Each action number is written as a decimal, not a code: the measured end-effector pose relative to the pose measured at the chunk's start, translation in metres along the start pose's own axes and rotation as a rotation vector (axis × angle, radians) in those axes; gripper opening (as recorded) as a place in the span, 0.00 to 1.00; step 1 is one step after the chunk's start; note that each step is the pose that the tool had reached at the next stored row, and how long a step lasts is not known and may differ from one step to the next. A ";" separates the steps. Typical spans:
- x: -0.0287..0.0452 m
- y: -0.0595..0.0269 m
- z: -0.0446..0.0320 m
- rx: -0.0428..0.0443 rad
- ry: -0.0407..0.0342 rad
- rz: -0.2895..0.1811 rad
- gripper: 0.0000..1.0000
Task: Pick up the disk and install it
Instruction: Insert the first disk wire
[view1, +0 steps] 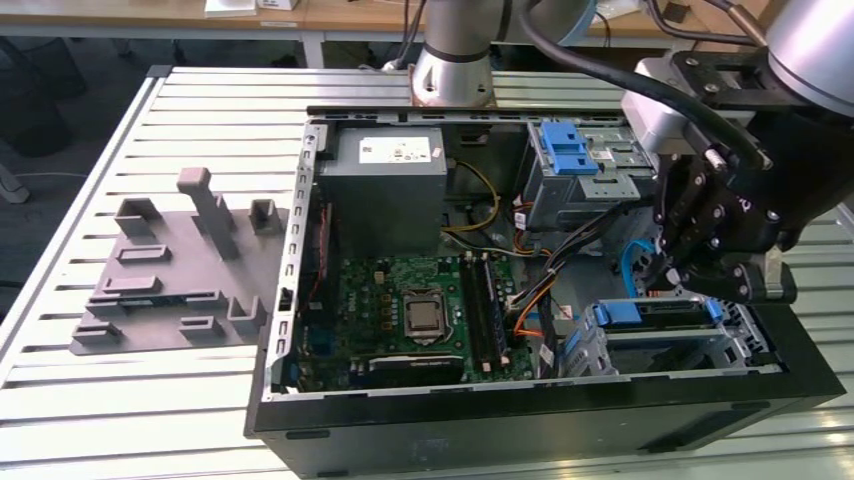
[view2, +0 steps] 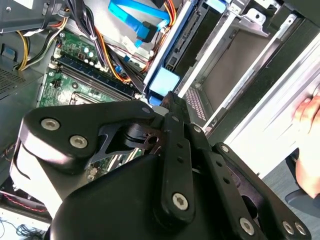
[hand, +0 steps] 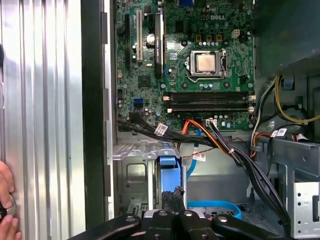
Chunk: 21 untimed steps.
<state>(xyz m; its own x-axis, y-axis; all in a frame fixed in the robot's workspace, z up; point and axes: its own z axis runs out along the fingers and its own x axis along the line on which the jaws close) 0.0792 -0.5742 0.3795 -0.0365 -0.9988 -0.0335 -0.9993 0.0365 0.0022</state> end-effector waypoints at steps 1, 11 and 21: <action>0.0000 -0.0007 0.0002 0.0000 0.0000 0.000 0.11; -0.0006 -0.0138 0.0012 0.0000 -0.0001 0.000 0.11; -0.0024 -0.0320 0.0020 0.0000 0.0000 -0.001 0.11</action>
<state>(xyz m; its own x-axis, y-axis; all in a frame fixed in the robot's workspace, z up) 0.1112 -0.5729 0.3775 -0.0359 -0.9988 -0.0336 -0.9994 0.0358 0.0022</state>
